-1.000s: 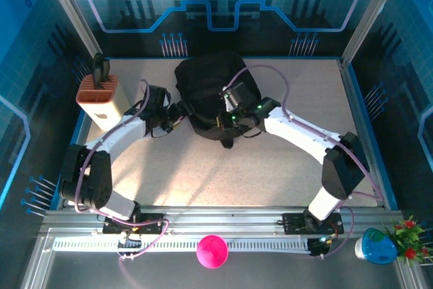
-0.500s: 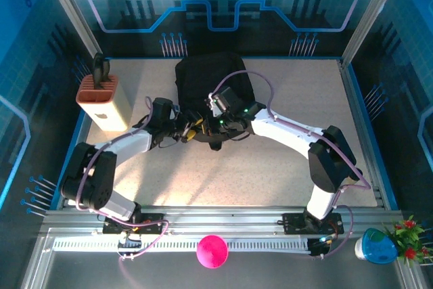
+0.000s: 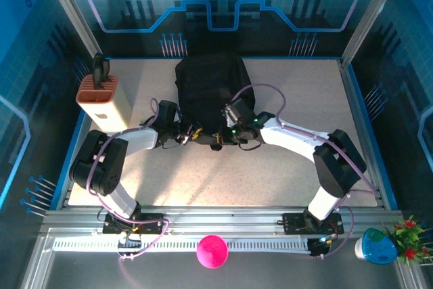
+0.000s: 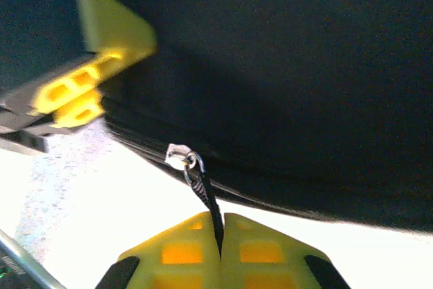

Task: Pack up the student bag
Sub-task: Zip the student bag at the center of the table.

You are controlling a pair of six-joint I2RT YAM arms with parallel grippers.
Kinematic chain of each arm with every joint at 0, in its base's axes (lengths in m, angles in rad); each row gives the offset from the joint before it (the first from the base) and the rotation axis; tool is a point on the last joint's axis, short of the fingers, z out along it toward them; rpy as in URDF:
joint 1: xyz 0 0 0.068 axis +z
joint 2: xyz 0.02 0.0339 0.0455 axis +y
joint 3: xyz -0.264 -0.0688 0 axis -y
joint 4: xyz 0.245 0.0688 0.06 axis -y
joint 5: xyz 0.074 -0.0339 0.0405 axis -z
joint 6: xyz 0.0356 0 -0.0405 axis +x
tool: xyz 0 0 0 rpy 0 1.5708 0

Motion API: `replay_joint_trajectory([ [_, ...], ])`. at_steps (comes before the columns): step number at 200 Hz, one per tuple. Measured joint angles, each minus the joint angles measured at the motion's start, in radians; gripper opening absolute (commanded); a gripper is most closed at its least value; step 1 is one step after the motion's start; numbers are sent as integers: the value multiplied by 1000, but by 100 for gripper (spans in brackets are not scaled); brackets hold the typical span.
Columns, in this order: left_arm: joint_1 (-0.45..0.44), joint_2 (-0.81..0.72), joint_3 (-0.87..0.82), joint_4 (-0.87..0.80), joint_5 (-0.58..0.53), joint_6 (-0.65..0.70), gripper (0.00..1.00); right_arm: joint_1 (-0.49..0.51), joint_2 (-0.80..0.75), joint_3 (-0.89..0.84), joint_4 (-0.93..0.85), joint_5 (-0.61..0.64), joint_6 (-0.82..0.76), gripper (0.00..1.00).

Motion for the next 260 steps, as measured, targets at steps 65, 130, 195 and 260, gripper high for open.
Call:
replay_joint_trajectory([
  [65, -7, 8, 14, -17, 0, 60, 8, -123, -169, -136, -38, 119, 68, 0],
  [130, -19, 94, 206, -154, 76, 202, 10, -120, -294, -136, -79, 281, 13, 0],
  [195, 35, 176, 405, -332, -48, 369, 34, 22, -301, -125, -23, 285, -66, 0],
  [260, 131, -27, 303, -454, -184, 426, 69, 80, -89, 14, 43, 159, -50, 0],
])
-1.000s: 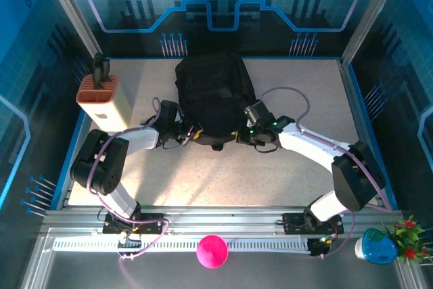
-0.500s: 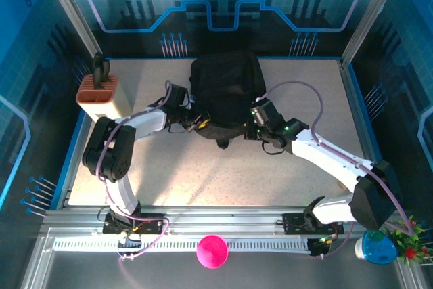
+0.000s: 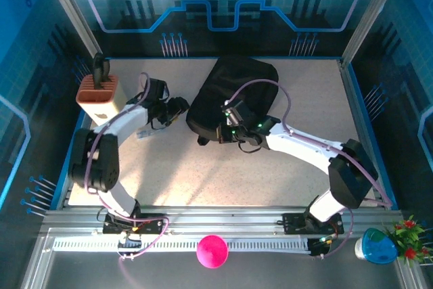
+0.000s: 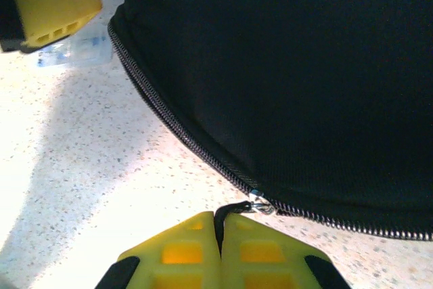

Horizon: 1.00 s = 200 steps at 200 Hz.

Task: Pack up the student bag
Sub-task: Zip the student bag at the center of the table.

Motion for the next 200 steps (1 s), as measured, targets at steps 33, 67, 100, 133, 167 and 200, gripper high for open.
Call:
replay_joint_trajectory([
  [33, -9, -153, -121, 34, 50, -70, 73, 0, 37, 29, 27, -56, 0, 0],
  [67, -69, -159, -197, 119, 118, -176, 67, 0, 41, 31, 37, -90, -1, 0],
  [100, -139, -113, -198, 171, 134, -214, 44, -1, 41, 29, 40, -98, 0, 0],
  [133, -165, -37, -187, 204, 111, -232, 22, -28, 9, -38, 58, -108, 11, 0],
  [167, -173, -8, -182, 204, 93, -228, 12, -87, -28, -113, 56, -105, 39, 0],
  [200, -174, 10, -179, 204, 85, -224, 9, -174, -60, -169, 26, -94, 63, 0],
])
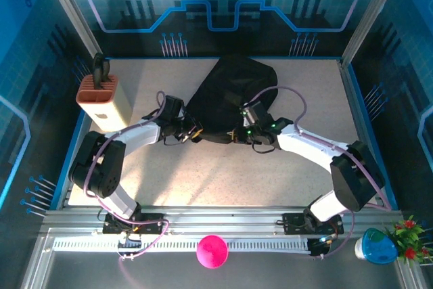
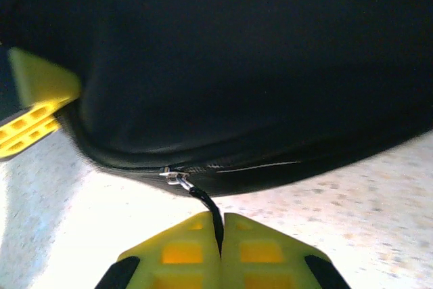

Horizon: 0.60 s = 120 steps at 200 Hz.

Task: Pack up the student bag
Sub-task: Zip the student bag at the center of the table.

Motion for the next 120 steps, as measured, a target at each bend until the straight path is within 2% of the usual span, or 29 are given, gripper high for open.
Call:
replay_joint_trajectory([
  [55, -2, 3, 0, -11, -7, 33, 8, -132, -22, 5, -91, 63, -12, 0],
  [120, -8, 3, 0, -40, -11, 96, 7, -200, 136, 230, -226, 177, -151, 0],
])
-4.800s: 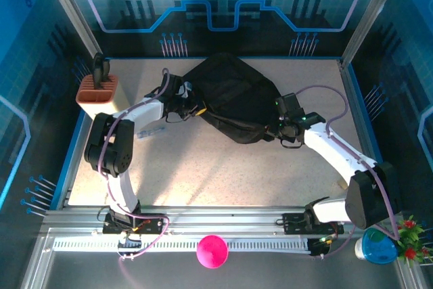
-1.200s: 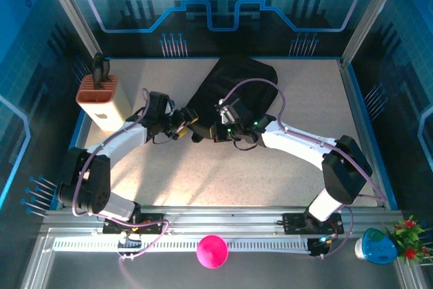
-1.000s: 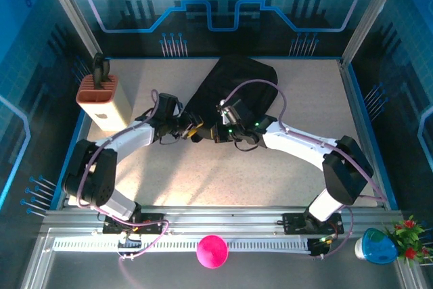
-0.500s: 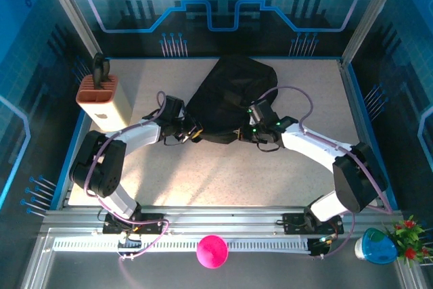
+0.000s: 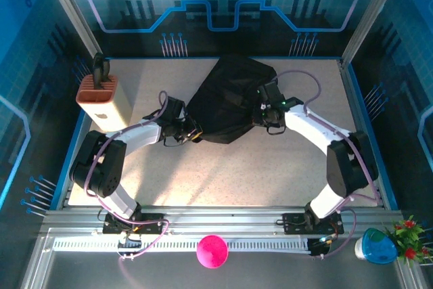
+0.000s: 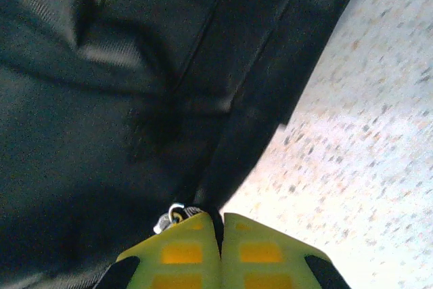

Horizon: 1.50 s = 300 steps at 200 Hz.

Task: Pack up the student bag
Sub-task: Zip the student bag at the center of the table, then unzip the student bag at the center of the table.

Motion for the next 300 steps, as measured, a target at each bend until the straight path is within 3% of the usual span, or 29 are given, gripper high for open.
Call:
replay_joint_trajectory([
  [44, -18, 0, 0, -6, -1, 27, 6, -13, 107, 132, -102, 84, -76, 0],
  [87, -53, -35, -28, -17, -20, 35, 9, -12, 89, 127, -122, 79, -85, 0],
  [109, -89, -111, -73, -51, -35, 36, 16, -12, 4, 49, -121, 47, -84, 0],
  [125, -129, -184, -106, -105, -55, 42, 31, -12, -77, -16, -121, 26, -84, 0],
  [139, -166, -259, -128, -175, -76, 49, 47, -14, -151, -71, -118, 15, -84, 12],
  [152, -186, -322, -135, -234, -97, 58, 57, -24, -212, -114, -111, 0, -80, 32],
  [172, -189, -407, -133, -298, -141, 87, 66, -53, -281, -155, -97, -28, -78, 56],
  [194, -189, -437, -92, -353, -189, 142, 70, -84, -317, -169, -63, -76, -70, 69],
  [246, -190, -228, 247, -388, -234, 319, 70, -191, -315, -170, 22, -203, -16, 75],
  [300, -240, 130, 592, -378, -214, 417, 59, -287, -226, -163, 68, -295, 10, 74],
])
